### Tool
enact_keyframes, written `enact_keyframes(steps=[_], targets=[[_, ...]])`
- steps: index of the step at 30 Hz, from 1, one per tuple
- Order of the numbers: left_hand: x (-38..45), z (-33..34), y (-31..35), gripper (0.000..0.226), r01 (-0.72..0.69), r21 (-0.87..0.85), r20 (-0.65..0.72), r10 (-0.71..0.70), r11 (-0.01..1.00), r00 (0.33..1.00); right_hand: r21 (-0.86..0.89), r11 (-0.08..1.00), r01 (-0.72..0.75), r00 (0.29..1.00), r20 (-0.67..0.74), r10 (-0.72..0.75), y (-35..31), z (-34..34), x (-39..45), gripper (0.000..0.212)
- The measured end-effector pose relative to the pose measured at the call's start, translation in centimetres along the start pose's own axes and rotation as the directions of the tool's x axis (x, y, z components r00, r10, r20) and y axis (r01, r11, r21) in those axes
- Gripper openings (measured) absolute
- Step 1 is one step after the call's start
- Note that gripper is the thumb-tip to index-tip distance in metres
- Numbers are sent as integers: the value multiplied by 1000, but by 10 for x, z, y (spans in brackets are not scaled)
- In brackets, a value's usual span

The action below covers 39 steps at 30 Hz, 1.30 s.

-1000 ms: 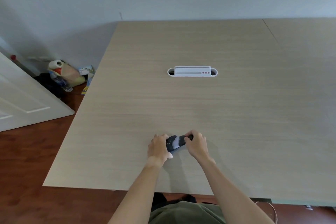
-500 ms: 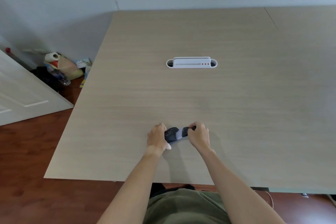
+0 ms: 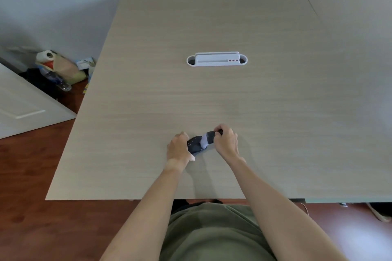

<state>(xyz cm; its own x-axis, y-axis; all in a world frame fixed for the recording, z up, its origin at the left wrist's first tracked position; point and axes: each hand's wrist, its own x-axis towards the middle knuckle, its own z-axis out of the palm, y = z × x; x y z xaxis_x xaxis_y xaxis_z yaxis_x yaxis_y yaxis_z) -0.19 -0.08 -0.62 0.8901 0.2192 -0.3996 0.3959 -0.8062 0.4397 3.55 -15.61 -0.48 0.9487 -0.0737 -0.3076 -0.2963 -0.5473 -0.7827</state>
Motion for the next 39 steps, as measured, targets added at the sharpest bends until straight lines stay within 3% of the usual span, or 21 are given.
enact_keyframes(steps=[5, 8, 10, 12, 15, 17, 20, 23, 26, 30, 33, 35, 39], targets=[[1, -3, 2, 65, 4, 20, 14, -4, 1000, 1000, -108, 987, 123, 971, 217, -97, -5, 2, 8, 23], [1, -3, 4, 67, 3, 43, 19, -4, 999, 1000, -205, 976, 77, 993, 109, -55, -5, -4, 14, 24], [1, -3, 4, 68, 7, 52, 23, -8, 999, 1000, -149, 984, 97, 993, 83, -85, -7, -7, 16, 23], [1, -4, 5, 68, 12, 52, 26, -14, 999, 1000, -87, 986, 144, 975, 182, -127, -9, -6, 15, 22], [0, -5, 5, 66, 11, 55, 28, -13, 998, 1000, -150, 972, 182, 937, 327, -125, -9, -5, 15, 23], [0, -5, 5, 65, -1, 61, 29, -1, 998, 1000, -213, 964, 157, 956, 278, -94, -7, -8, 19, 23], [0, -5, 3, 67, -17, 52, 30, 16, 999, 999, -139, 979, 149, 977, 173, -124, -10, -12, 23, 20], [1, -6, 2, 66, -16, 21, 39, 15, 1000, 999, -95, 977, 191, 950, 269, -159, -18, -8, 20, 18], [3, -6, 1, 66, -26, 13, 45, 26, 1000, 999, -186, 966, 181, 937, 332, -112, -17, -3, 19, 21], [3, -4, -1, 65, -26, -10, 33, 26, 1000, 999, -231, 967, 104, 987, 141, -72, -16, -6, 22, 23], [3, -3, -2, 66, -18, -39, 28, 19, 999, 999, -97, 987, 130, 959, 266, -100, -21, 0, 18, 19], [3, -3, -4, 65, -11, -69, 27, 13, 998, 1000, -132, 983, 130, 941, 330, -80, -22, 3, 16, 21], [4, 1, -9, 63, 2, -132, 13, -1, 991, 1000, -290, 956, 47, 993, 117, -13, -21, 1, 19, 24]])
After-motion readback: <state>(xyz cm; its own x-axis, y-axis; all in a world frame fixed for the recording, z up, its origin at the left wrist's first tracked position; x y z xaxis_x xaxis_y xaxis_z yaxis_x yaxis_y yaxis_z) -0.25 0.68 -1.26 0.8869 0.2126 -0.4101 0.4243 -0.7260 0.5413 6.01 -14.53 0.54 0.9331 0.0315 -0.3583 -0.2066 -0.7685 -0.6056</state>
